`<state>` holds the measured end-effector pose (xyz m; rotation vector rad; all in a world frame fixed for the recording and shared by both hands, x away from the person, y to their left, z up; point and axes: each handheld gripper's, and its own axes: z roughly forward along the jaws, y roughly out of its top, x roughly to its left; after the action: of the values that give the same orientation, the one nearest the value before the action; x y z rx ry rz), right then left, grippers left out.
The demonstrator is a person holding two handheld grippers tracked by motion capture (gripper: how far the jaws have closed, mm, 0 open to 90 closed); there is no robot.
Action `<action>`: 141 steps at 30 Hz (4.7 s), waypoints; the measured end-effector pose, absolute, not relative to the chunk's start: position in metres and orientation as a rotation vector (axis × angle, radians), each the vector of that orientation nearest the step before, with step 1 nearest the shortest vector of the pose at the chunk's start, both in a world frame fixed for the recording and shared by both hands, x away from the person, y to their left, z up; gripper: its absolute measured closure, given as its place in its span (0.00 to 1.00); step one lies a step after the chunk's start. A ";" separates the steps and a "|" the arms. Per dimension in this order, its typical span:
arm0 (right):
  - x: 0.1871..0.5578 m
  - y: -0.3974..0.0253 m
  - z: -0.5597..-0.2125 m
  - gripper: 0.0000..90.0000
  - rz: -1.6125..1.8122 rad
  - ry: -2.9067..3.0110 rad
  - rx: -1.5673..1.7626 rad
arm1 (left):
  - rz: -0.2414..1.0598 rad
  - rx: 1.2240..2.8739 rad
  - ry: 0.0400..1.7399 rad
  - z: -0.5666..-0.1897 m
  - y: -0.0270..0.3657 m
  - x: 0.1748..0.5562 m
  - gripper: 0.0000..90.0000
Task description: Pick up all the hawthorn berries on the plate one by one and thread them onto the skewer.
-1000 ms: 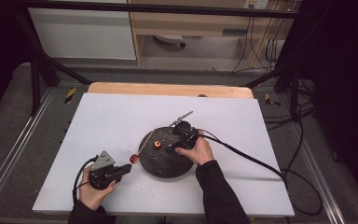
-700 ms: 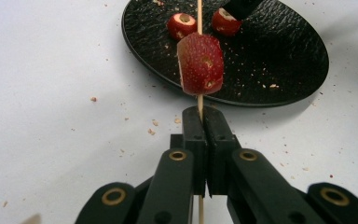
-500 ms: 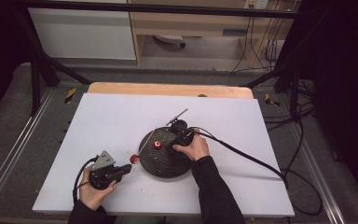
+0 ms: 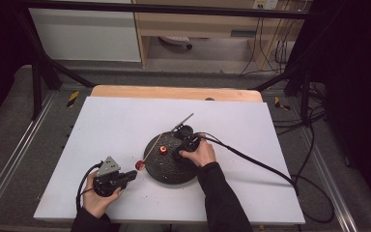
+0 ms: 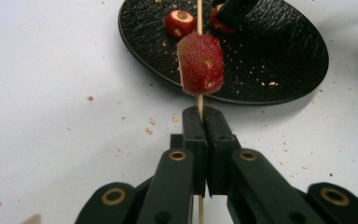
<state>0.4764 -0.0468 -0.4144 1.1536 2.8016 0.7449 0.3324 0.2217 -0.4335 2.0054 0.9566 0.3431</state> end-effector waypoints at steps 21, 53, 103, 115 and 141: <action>0.470 -0.051 -0.402 0.67 0.793 2.784 1.226 | 0.347 2.004 0.954 -0.433 0.221 0.332 0.98; 0.426 -0.105 -0.390 0.67 1.287 2.501 1.366 | 0.349 2.009 0.927 -0.430 0.215 0.327 0.98; 0.403 -0.148 -0.403 0.67 2.021 1.592 1.432 | 0.332 2.023 0.871 -0.422 0.156 0.325 0.98; 0.407 -0.147 -0.402 0.67 2.067 1.518 1.416 | 0.321 2.037 0.846 -0.420 0.145 0.324 0.98; 0.402 -0.145 -0.406 0.68 2.060 1.539 1.348 | 0.313 2.036 0.835 -0.421 0.137 0.323 0.98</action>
<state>0.4024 -0.1449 -0.4060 1.3481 1.5392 2.0602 0.3235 0.1370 -0.4212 2.0363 0.8351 0.3131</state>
